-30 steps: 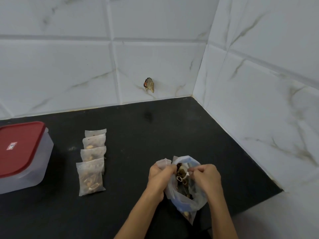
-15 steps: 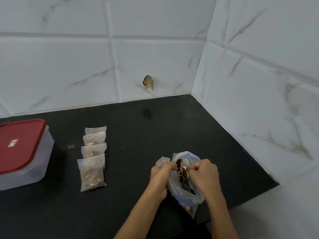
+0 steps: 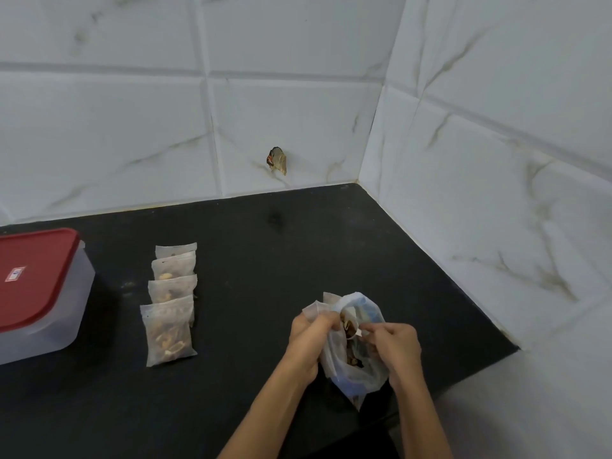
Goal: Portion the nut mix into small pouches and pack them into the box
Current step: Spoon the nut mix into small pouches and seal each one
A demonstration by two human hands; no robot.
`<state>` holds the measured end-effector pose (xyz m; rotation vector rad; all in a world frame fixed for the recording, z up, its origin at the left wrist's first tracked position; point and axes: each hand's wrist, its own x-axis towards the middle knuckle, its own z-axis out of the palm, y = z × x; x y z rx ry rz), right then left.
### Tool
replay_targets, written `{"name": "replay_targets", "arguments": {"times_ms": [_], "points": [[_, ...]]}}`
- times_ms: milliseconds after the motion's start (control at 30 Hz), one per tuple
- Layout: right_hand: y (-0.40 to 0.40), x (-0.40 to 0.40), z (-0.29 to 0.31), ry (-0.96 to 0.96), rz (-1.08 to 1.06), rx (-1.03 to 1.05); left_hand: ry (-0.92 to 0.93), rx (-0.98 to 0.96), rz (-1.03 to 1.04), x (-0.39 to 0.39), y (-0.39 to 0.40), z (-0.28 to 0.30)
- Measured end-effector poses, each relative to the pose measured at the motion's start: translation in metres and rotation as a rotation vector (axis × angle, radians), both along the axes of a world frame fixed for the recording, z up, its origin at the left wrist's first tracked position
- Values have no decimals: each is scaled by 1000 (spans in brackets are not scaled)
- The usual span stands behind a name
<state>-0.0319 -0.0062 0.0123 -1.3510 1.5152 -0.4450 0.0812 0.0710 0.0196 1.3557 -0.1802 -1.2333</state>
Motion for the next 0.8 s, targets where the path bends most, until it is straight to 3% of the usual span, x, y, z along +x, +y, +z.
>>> {"name": "replay_targets", "arguments": {"times_ms": [200,467,567,633,800], "points": [[1,-3,4,-208,-101,163,58,4,-29,5,6,2],[-1,-9,16,-326,-126,270,-73,-8,-79,7,13,10],[-4,-16,23,-362,-128,280,-255,64,-76,9,13,10],[-5,-24,33,-367,-118,262,-484,104,-24,11,12,10],[4,-28,75,-433,-72,76,-983,-25,29,6,13,26]]}}
